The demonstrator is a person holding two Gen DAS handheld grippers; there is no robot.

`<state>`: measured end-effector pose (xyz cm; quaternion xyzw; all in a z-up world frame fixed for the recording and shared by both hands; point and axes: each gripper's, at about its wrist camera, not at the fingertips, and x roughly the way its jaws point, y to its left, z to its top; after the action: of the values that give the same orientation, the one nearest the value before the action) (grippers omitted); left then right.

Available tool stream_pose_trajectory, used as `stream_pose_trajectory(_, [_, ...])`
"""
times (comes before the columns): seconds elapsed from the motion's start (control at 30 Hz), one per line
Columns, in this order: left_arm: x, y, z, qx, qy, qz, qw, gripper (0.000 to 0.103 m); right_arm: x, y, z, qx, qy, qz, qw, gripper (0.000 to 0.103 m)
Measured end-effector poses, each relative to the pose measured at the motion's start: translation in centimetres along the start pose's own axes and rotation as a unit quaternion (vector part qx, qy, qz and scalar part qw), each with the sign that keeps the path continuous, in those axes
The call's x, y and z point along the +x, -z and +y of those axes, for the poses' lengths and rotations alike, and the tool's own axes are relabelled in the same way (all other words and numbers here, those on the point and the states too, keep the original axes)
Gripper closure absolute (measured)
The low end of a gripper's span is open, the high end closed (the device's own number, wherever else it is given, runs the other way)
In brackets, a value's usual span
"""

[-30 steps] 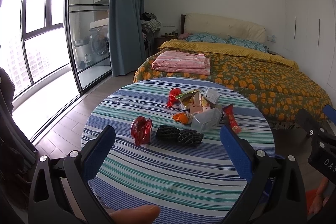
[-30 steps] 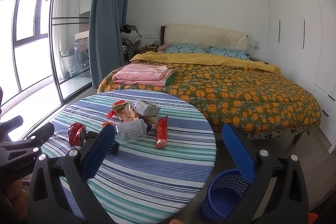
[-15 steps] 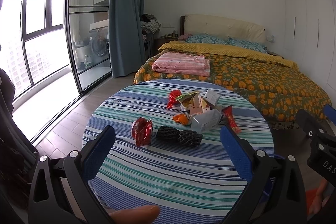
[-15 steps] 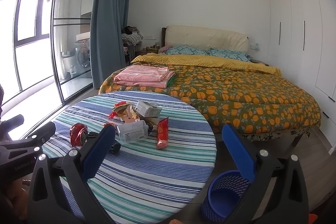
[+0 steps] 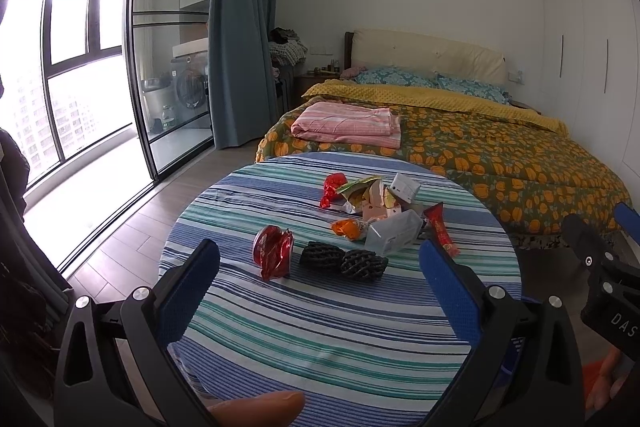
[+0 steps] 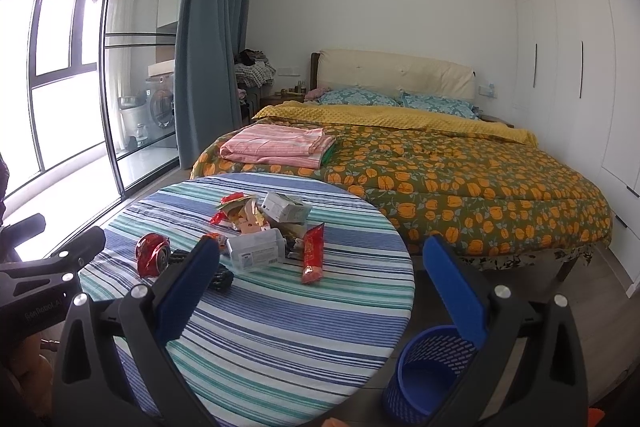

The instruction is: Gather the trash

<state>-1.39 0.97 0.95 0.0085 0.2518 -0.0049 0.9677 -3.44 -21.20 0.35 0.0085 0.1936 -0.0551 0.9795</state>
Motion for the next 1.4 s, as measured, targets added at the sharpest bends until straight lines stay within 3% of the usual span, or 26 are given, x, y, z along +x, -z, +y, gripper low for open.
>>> stream_pose_trajectory(1.4, [0.23, 0.05, 0.51, -0.001, -0.002, 0.003, 1.0, 0.004, -0.1, 0.22, 0.96, -0.009, -0.009, -0.004, 1.0, 0.005])
